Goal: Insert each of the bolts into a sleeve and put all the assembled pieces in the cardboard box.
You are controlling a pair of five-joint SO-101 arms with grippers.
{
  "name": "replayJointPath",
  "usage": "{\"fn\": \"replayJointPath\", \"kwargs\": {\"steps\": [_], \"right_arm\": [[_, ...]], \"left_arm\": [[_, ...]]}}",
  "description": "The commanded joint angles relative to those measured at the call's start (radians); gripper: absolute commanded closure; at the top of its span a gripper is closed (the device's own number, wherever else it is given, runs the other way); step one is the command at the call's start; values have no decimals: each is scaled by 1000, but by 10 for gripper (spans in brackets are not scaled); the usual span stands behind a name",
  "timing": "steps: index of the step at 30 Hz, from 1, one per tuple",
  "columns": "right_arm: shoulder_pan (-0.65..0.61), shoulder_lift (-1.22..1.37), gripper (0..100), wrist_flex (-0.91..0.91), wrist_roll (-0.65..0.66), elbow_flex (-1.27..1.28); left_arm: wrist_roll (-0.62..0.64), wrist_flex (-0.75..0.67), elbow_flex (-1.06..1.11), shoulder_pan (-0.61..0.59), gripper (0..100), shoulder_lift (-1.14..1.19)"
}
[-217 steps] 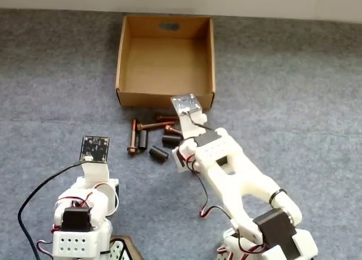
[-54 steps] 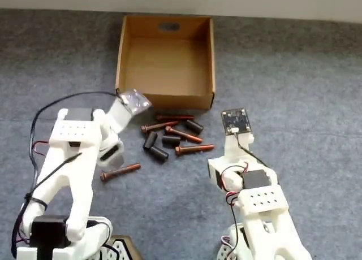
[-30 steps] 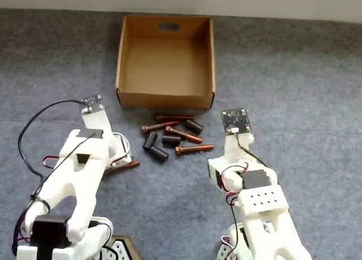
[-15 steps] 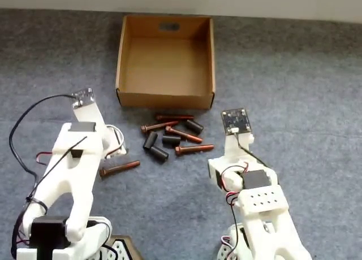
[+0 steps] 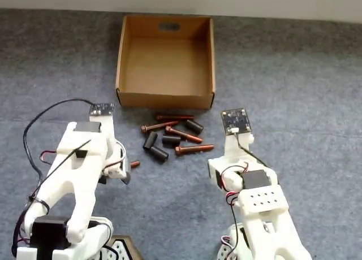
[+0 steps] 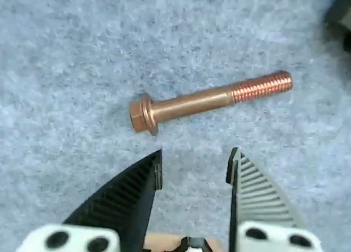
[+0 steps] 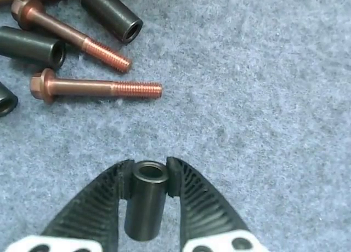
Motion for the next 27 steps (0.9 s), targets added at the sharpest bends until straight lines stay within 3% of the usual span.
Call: {"fn": "replayJointPath", "kwargs": {"steps": [1, 8, 17, 25, 27], "right_arm": [[10, -21, 993, -18, -2, -5], [12, -21, 993, -18, -2, -5], [12, -21, 993, -18, -2, -5], [12, -21, 993, -19, -2, -5], [12, -21, 993, -19, -2, -5]], "left_arm": [[-3, -133, 58, 2, 796, -15], [164, -299, 53, -82, 793, -12], [175, -341, 15, -87, 793, -13], [176, -342, -7, 48, 793, -24], [242, -345, -8, 54, 793, -22]]}}
